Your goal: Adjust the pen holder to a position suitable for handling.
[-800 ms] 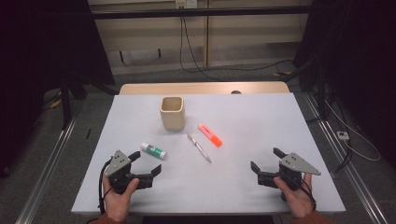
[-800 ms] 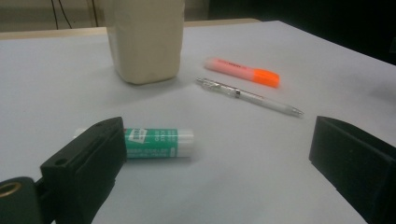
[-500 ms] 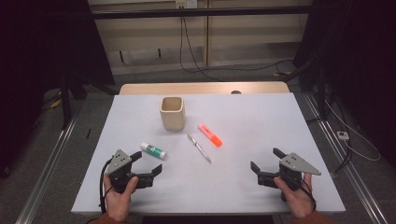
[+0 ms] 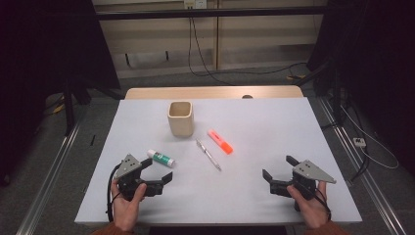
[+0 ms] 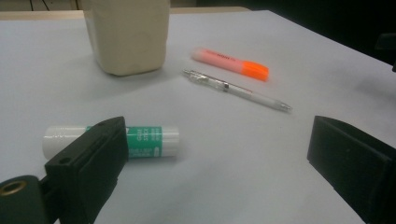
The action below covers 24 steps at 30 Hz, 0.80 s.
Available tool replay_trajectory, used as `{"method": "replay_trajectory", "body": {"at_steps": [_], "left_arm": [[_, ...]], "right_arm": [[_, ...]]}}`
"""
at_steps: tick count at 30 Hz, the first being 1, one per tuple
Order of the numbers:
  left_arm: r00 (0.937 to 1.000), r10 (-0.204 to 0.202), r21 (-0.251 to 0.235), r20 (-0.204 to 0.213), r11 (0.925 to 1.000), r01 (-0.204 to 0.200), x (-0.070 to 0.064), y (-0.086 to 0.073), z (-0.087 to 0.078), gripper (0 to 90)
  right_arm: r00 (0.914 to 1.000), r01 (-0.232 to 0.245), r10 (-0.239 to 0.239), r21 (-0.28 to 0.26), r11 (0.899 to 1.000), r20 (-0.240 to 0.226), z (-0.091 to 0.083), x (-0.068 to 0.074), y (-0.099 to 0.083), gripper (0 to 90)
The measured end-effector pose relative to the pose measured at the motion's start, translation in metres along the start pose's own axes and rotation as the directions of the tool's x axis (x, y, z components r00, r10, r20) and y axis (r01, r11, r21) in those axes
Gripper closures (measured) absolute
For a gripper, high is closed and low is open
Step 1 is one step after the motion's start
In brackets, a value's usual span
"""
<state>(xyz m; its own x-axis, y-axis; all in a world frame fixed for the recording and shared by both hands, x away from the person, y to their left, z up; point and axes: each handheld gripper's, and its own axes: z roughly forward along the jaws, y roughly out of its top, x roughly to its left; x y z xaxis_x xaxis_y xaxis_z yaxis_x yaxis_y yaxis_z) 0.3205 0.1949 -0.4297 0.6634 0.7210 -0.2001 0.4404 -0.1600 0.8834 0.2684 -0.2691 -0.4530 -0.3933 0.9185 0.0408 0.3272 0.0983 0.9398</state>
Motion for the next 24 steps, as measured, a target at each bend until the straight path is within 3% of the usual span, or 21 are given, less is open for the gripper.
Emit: {"method": "replay_trajectory", "body": {"at_steps": [10,15,17,20,22,24], "left_arm": [[0.9992,0.04,-0.018,-0.004,0.999,-0.04,0.007,0.017,0.002,6.0],[0.9989,0.045,-0.018,0.013,0.9988,-0.045,0.01,0.026,0.001,6.5],[0.9992,0.022,-0.017,0.032,0.9996,-0.022,0.009,0.031,0.0,7.5],[0.9981,0.052,-0.02,0.032,0.9985,-0.052,0.006,0.042,0.001,7.4],[0.9981,0.035,-0.019,0.05,0.9992,-0.034,0.007,0.047,0.004,7.5],[0.997,0.053,-0.008,0.057,0.9986,-0.053,0.007,0.053,0.007,7.5]], "right_arm": [[1.0,0.0,0.0,-0.001,1.0,0.001,0.0,0.0,0.0,2.8],[0.9999,0.009,-0.009,0.003,1.0,-0.006,0.0,0.002,0.0,2.8],[0.9999,0.011,-0.011,0.002,1.0,-0.004,0.0,0.002,0.0,2.8],[1.0,0.004,-0.004,0.0,1.0,0.001,-0.001,0.001,0.0,2.8],[1.0,0.004,-0.004,0.001,1.0,0.002,0.0,0.001,0.0,2.8],[1.0,0.002,-0.002,0.001,1.0,0.0,0.0,0.001,0.0,2.8]]}}
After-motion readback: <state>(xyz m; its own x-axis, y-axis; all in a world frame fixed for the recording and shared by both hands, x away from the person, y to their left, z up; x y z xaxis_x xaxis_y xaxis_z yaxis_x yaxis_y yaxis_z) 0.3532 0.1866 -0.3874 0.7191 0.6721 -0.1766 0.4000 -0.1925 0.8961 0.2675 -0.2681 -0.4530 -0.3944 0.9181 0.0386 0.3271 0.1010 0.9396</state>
